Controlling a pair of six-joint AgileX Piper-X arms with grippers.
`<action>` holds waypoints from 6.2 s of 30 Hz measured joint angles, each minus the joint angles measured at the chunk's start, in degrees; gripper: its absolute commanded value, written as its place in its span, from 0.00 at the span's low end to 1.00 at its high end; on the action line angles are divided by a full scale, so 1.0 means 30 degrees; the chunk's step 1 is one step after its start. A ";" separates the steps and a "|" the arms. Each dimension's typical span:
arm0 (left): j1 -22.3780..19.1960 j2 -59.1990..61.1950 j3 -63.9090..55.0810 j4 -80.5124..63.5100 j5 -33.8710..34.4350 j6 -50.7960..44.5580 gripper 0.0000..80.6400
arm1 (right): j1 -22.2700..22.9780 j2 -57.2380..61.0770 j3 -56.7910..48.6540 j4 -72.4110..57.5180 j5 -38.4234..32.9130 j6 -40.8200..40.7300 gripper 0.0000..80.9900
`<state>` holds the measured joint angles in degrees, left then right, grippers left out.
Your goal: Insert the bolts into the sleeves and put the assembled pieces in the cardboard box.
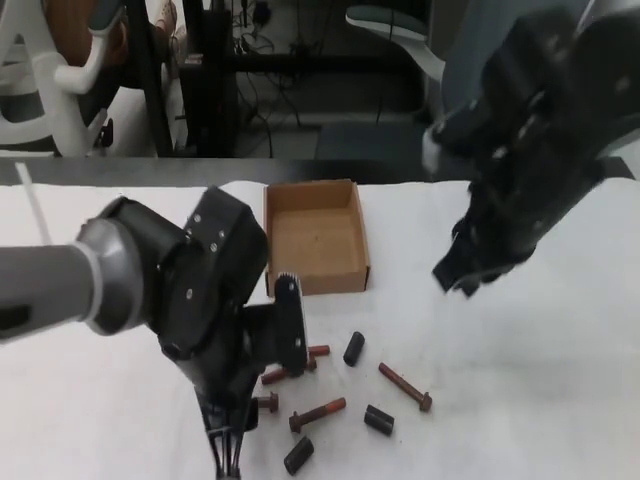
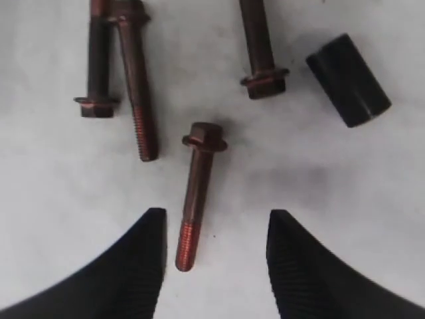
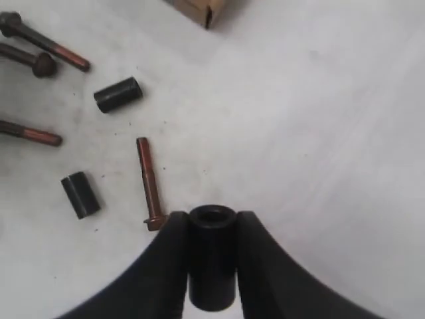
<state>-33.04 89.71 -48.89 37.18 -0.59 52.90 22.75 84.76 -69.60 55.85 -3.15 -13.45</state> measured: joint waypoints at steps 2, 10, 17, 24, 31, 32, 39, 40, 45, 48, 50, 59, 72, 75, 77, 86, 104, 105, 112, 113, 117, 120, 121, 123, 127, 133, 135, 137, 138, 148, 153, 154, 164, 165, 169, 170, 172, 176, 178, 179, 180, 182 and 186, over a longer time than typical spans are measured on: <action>0.0000 0.0104 0.0000 0.0034 -0.0149 0.0495 0.58 | -0.0023 -0.0673 -0.0040 0.0097 0.0001 0.0060 0.01; 0.0000 0.0148 0.0000 -0.2602 -0.0329 0.1468 0.57 | -0.0023 -0.2253 -0.0030 0.1264 -0.0073 0.0060 0.01; 0.0000 0.0308 0.0000 -0.2677 -0.0196 0.1501 0.57 | -0.0023 -0.2613 -0.0030 0.1396 -0.0099 0.0060 0.01; 0.0000 0.1893 0.0000 -0.2319 -0.0198 0.1501 0.57 | -0.0023 -0.2613 -0.0030 0.1396 -0.0769 0.0060 0.01; 0.0000 0.2182 -0.0135 -0.2058 0.0197 0.1501 0.51 | -0.0023 -0.2613 -0.0030 0.1396 -0.0868 0.0147 0.01; 0.0000 0.2263 -0.0167 -0.2072 0.0319 0.1501 0.49 | -0.0023 -0.2613 -0.0030 0.1396 -0.0868 0.0236 0.01; 0.0000 0.2711 -0.0423 -0.1831 0.0637 0.1501 0.48 | -0.0023 -0.2613 -0.0030 0.1396 -0.0908 0.0347 0.01; 0.0000 0.2724 -0.0421 -0.1834 0.0648 0.1501 0.45 | -0.0023 -0.2613 -0.0030 0.1396 -0.0908 0.0347 0.01; 0.0000 0.2716 -0.0466 -0.1530 0.0902 0.1442 0.02 | -0.0023 -0.2613 -0.0030 0.1396 -0.0908 0.0347 0.01; -0.0063 0.2764 -0.0466 -0.1479 0.0953 0.0903 0.02 | -0.0023 -0.2613 -0.0030 0.1396 -0.0908 0.0347 0.01; -0.0051 0.2764 -0.0516 -0.1378 0.0927 0.0198 0.02 | -0.0023 -0.2613 -0.0030 0.1396 -0.0908 0.0347 0.01; -0.0079 0.0091 -0.0050 -0.0793 0.1741 -0.4963 0.02 | -0.0023 -0.2733 -0.0030 0.1396 -0.0939 0.0347 0.01; -0.0079 -0.9953 -0.0088 -0.7327 0.2308 -1.4580 0.02 | 0.0243 -0.6422 0.0144 -0.2362 -0.3258 0.0013 0.01; -0.0079 -1.1673 -0.0088 -0.9050 0.2057 -1.5466 0.02 | 0.0800 -0.7831 0.1308 -0.4317 -0.3435 -0.0074 0.01; -0.0079 -1.2627 -0.0088 -0.9970 0.1811 -1.6169 0.02 | 0.1339 -0.8961 0.2699 -0.5866 -0.3421 0.0080 0.01; -0.0439 -1.4512 0.1663 -1.4365 0.0331 -1.9888 0.02 | 0.3625 -1.3025 0.8912 -1.3701 -0.2369 0.4286 0.01; -0.7813 -1.2230 0.5433 -2.2405 -0.5930 -1.7426 0.02 | 0.8540 -1.0980 1.2063 -1.8077 0.1565 0.4752 0.01; -0.7733 -1.2183 0.5433 -2.2405 -0.5881 -1.7343 0.02 | 0.8540 -1.0833 1.2054 -1.8104 0.1745 0.4827 0.01; -0.6919 -1.1690 0.5590 -2.2237 -0.4212 -1.7496 0.02 | 0.8559 -0.9525 1.2197 -2.0226 0.2227 0.3596 0.01; -0.6931 -1.1690 0.5590 -2.2294 -0.4035 -1.7634 0.02 | 0.8559 -0.9456 1.2199 -2.0456 0.2227 0.3334 0.01; -0.6931 -1.1547 0.5590 -2.2984 -0.3150 -1.7634 0.02 | 0.8559 -0.9306 1.2199 -2.0971 0.1952 0.2369 0.01; -0.6931 -1.1112 0.5590 -2.3530 -0.2250 -1.7634 0.02 | 0.8559 -0.9294 1.2251 -2.1490 0.1051 0.1523 0.01; -0.6931 -1.0979 0.5590 -2.3614 -0.2075 -1.7634 0.02 | 0.8559 -0.9294 1.2244 -2.1767 0.0584 0.1384 0.01; -0.6931 -1.0677 0.5590 -2.3716 -0.1978 -1.7634 0.02 | 0.8559 -0.9294 1.2287 -2.2397 0.0192 0.1198 0.01; -0.6931 -1.0548 0.5770 -2.3847 -0.2297 -1.7850 0.02 | 0.8559 -0.9294 1.2285 -2.3766 0.0186 0.1091 0.01; -0.6844 -1.0548 0.5984 -2.4259 -0.3355 -1.7468 0.02 | 0.8559 -0.9294 1.2322 -2.4409 0.0745 0.1074 0.01; -0.6607 -1.0548 0.6022 -2.4259 -0.3378 -1.7344 0.02 | 0.8559 -0.9294 1.2373 -2.4410 0.0910 0.1074 0.01; -0.6433 -1.0548 0.6022 -2.4259 -0.3335 -1.7335 0.02 | 0.8559 -0.9294 1.2373 -2.4434 0.0906 0.1074 0.01; -0.6241 -1.0548 0.6022 -2.4259 -0.3225 -1.7335 0.02 | 0.8559 -0.9294 1.2373 -2.4476 0.0906 0.1074 0.01; -0.6093 -1.0548 0.6022 -2.4259 -0.2463 -1.8126 0.02 | 0.8559 -0.9294 1.2373 -2.4456 0.1051 0.1074 0.01; -0.6093 -1.0548 0.6022 -2.4259 -0.2407 -1.8488 0.02 | 0.8559 -0.9294 1.2373 -2.4456 0.1158 0.1074 0.01; -0.6093 -1.0548 0.6022 -2.4259 -0.2368 -1.8618 0.02 | 0.8559 -0.9294 1.2373 -2.4456 0.1208 0.1074 0.01; -0.6093 -1.0237 0.6022 -2.4370 -0.2330 -1.9774 0.02 | 0.8559 -0.9294 1.2407 -2.4485 0.1207 0.1074 0.01; -0.6093 -1.0175 0.6022 -2.4370 -0.2330 -1.9862 0.02 | 0.8559 -0.9294 1.2398 -2.4485 0.1207 0.1074 0.01; -0.6093 -1.0016 0.6051 -2.4338 -0.2220 -1.9905 0.02 | 0.8559 -0.9294 1.2398 -2.4803 0.1301 0.1207 0.01; -0.6093 -0.9974 0.6051 -2.4338 -0.2200 -1.9905 0.02 | 0.8559 -0.9294 1.2398 -2.4888 0.1291 0.1205 0.01; -0.6093 -0.9970 0.6051 -2.4338 -0.2202 -1.9816 0.02 | 0.8559 -0.9294 1.2398 -2.4906 0.1323 0.1205 0.01; -0.6093 -0.9927 0.6370 -2.4380 -0.1660 -1.9698 0.17 | 0.8559 -0.9294 1.2398 -2.4906 0.1409 0.1205 0.01; -0.6093 -0.9927 0.6635 -2.4393 -0.1250 -1.9635 0.44 | 0.8559 -0.9294 1.2398 -2.4965 0.1409 0.1239 0.01; -0.6093 -0.9927 0.6743 -2.4393 -0.1112 -1.9632 0.59 | 0.8559 -0.9294 1.2398 -2.5014 0.1534 0.1239 0.01; -0.6093 -0.9927 0.6798 -2.4393 -0.0989 -1.9632 0.71 | 0.8559 -0.9255 1.2447 -2.5013 0.1601 0.1220 0.01; -0.6093 -0.9927 0.6834 -2.4443 -0.1163 -1.9632 0.87 | 0.8559 -0.9245 1.2449 -2.5044 0.1727 0.1217 0.01; -0.6093 -0.9927 0.6891 -2.5047 -0.2489 -1.8519 0.87 | 0.8559 -0.9245 1.2449 -2.5044 0.1837 0.1217 0.01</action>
<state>-51.32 59.93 -28.22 -37.96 -8.06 -2.65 48.42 57.03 -32.26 -19.29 2.36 -9.80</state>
